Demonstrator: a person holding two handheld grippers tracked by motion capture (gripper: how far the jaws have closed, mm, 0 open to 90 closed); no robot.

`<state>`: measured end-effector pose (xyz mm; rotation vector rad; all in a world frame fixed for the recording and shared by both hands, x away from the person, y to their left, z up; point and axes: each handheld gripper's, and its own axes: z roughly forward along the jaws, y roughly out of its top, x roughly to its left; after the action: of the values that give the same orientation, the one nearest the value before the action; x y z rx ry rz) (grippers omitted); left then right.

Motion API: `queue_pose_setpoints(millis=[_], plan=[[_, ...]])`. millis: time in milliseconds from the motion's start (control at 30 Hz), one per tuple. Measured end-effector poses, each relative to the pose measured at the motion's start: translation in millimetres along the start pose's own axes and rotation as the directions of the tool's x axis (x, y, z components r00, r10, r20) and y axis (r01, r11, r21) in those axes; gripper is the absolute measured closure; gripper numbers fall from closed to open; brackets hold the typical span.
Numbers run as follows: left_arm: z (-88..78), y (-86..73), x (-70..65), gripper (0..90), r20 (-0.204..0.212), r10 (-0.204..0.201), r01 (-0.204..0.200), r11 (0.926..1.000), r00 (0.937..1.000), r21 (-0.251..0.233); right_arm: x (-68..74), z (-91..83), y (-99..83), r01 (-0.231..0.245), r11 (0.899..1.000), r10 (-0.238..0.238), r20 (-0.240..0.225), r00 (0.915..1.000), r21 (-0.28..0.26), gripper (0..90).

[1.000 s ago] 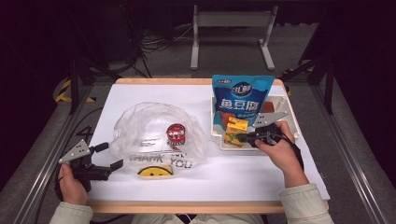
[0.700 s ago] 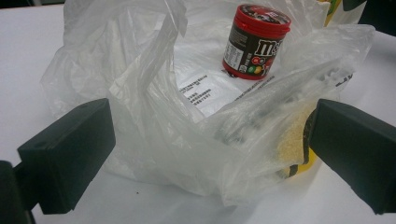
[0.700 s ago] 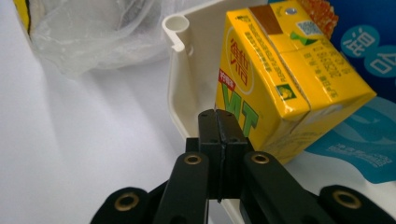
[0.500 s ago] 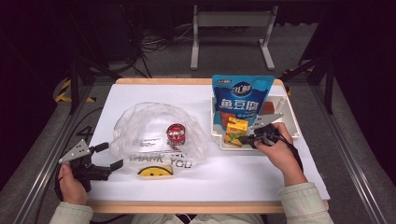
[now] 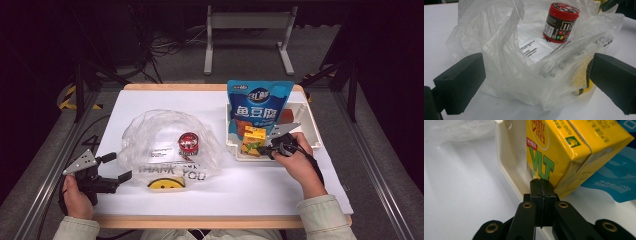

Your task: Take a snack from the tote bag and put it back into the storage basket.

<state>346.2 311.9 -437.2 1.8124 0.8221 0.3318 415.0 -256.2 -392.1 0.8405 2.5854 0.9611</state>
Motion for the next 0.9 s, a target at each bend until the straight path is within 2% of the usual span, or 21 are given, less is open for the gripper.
queue_pose_setpoints(millis=[633,900], plan=[[0.6,-0.3,0.0,1.1,0.001,-0.007,0.007,1.0,1.0,0.0,-5.1,0.2,-4.5,-0.018,1.0,0.017,0.034,0.9993,0.018,89.9],[0.3,-0.2,0.3,1.2,0.003,-0.008,0.008,1.0,1.0,-0.001,-3.2,-2.7,-3.5,-0.02,1.0,0.02,0.006,0.9998,0.005,89.7]])
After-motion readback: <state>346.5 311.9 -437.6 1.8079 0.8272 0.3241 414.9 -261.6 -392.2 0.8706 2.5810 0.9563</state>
